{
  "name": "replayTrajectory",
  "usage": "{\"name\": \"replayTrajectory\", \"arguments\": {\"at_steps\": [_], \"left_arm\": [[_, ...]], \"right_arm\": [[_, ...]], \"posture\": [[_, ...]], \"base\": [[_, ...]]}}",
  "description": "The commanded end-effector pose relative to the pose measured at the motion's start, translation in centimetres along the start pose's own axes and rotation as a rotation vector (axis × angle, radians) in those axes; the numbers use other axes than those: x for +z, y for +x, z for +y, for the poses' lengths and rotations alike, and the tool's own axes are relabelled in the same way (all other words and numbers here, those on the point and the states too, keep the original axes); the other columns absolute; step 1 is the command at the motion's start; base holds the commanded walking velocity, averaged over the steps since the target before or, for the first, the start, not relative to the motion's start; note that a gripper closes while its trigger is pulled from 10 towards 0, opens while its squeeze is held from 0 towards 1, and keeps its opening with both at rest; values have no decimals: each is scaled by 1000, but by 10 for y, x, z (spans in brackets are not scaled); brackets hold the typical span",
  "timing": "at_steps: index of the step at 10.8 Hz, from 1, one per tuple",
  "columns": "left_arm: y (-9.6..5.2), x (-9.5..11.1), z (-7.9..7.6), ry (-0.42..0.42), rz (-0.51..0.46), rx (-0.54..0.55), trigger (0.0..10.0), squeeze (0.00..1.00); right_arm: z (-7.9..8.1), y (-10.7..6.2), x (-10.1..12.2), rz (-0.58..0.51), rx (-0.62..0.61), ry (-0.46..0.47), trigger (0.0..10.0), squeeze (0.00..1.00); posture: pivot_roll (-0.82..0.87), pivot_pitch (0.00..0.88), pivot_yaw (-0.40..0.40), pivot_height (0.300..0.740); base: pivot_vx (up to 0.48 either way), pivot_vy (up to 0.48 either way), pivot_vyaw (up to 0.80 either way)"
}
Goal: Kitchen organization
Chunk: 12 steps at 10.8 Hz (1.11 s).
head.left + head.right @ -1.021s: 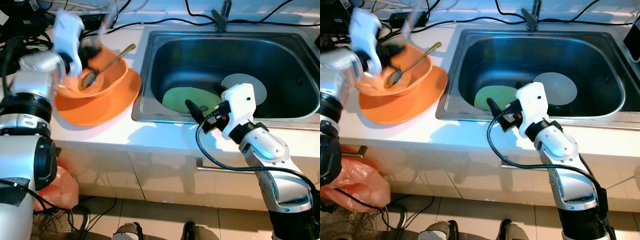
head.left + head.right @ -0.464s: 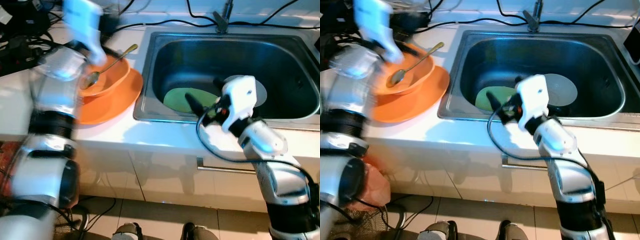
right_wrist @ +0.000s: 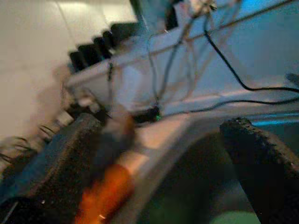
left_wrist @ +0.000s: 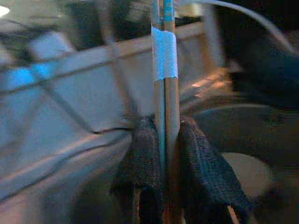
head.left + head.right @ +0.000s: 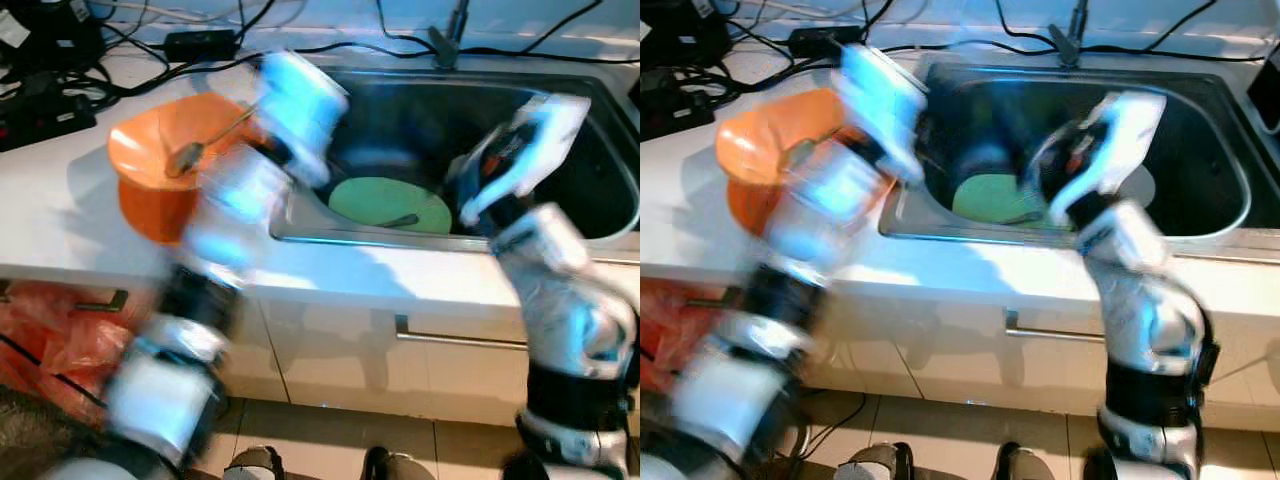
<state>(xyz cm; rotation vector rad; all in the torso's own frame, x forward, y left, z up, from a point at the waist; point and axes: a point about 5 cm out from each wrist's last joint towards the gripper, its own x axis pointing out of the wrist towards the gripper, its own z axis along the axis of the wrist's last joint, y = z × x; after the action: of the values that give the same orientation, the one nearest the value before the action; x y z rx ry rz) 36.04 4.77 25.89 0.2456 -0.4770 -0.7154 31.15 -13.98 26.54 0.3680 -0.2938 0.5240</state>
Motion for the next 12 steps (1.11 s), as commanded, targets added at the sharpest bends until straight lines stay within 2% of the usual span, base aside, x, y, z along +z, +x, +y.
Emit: {"name": "replayTrajectory", "arguments": {"at_steps": [1,5,9,10,11,12], "left_arm": [[-2,6,3,33,-25,9,0,0],[-6,7,-7,2,-40,18,0,0],[-7,7,-15,-19,-40,4,0,0],[-6,8,-17,-26,-44,-4,0,0],[-6,9,-19,-29,-44,-11,0,0],[-6,9,-20,-34,-41,-16,0,0]], "right_arm": [[0,-2,4,-11,1,38,10000,0],[-3,11,5,-42,22,239,10000,0],[-5,19,3,-41,37,284,10000,0],[-5,24,1,-40,50,296,5529,0],[-5,29,-1,-39,63,311,3961,0],[-4,33,-3,-34,76,315,1216,0]], "posture": [[59,122,29,740],[72,130,25,740],[71,133,21,740],[71,133,21,740],[74,133,19,740],[76,134,19,740]], "base": [[0,0,0],[0,0,0],[0,0,0],[0,0,0],[0,0,0],[0,0,0]]}}
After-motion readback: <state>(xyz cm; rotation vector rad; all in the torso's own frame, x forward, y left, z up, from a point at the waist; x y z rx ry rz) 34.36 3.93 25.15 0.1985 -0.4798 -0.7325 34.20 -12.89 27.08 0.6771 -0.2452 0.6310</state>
